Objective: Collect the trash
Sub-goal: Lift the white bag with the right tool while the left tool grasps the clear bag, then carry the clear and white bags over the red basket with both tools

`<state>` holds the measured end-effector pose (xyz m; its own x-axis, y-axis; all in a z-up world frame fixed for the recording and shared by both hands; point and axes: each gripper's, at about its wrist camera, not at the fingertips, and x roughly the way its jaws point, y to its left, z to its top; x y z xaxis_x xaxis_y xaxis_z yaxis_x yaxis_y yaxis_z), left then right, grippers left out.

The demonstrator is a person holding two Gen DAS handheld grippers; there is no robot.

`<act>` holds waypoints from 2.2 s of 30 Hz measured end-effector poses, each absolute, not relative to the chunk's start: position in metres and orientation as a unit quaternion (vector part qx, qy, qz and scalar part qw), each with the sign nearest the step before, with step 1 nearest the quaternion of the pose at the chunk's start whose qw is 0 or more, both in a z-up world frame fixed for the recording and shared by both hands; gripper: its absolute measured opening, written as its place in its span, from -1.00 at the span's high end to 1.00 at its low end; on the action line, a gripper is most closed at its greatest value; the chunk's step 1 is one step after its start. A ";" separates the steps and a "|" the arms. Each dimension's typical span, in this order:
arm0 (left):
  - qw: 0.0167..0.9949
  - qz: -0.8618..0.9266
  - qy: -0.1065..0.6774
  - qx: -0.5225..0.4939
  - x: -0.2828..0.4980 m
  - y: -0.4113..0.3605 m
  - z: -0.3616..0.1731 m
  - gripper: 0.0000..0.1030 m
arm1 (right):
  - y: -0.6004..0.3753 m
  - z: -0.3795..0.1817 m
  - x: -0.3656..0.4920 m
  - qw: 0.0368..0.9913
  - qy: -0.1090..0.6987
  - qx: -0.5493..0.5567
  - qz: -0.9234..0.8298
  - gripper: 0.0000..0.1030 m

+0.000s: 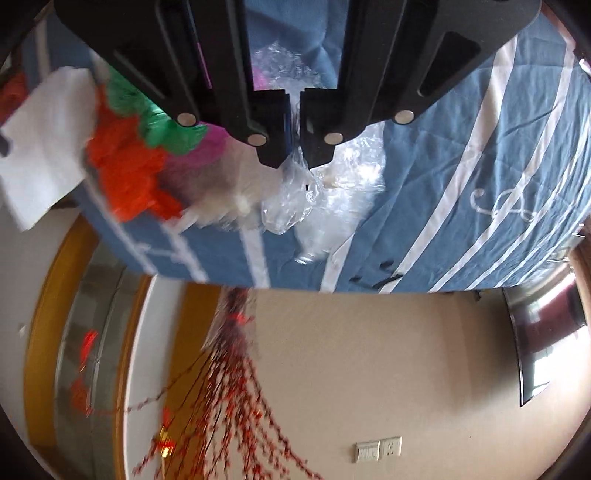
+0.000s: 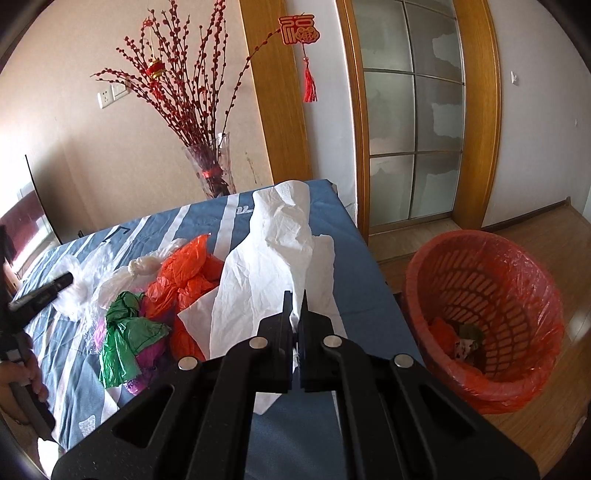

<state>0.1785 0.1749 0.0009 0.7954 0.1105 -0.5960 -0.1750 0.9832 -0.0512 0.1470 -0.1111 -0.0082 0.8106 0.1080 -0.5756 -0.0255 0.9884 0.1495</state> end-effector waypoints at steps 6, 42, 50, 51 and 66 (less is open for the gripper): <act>0.960 0.015 0.269 -0.077 0.160 0.165 0.047 0.92 | -0.118 -0.002 0.141 0.952 0.295 0.072 0.035 0.95; 0.921 -0.272 0.269 -0.075 0.158 -0.074 0.066 0.92 | -0.259 0.000 0.102 0.956 0.243 0.129 -0.106 0.95; 0.903 -0.315 0.279 -0.083 0.172 -0.122 0.053 0.92 | -0.293 -0.004 0.104 0.951 0.237 0.144 -0.134 0.95; 0.901 -0.319 0.281 -0.085 0.173 -0.127 0.051 0.92 | -0.296 -0.006 0.105 0.950 0.237 0.146 -0.137 0.95; 0.870 -0.365 0.315 -0.103 0.203 -0.192 0.009 0.92 | -0.333 -0.030 0.114 0.937 0.253 0.186 -0.156 0.95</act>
<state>0.2028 -0.1918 0.0088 0.5349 -0.6998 -0.4735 0.5704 0.7125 -0.4086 0.1136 -0.3333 -0.0297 0.8231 -0.1982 -0.5322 0.3862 0.8825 0.2685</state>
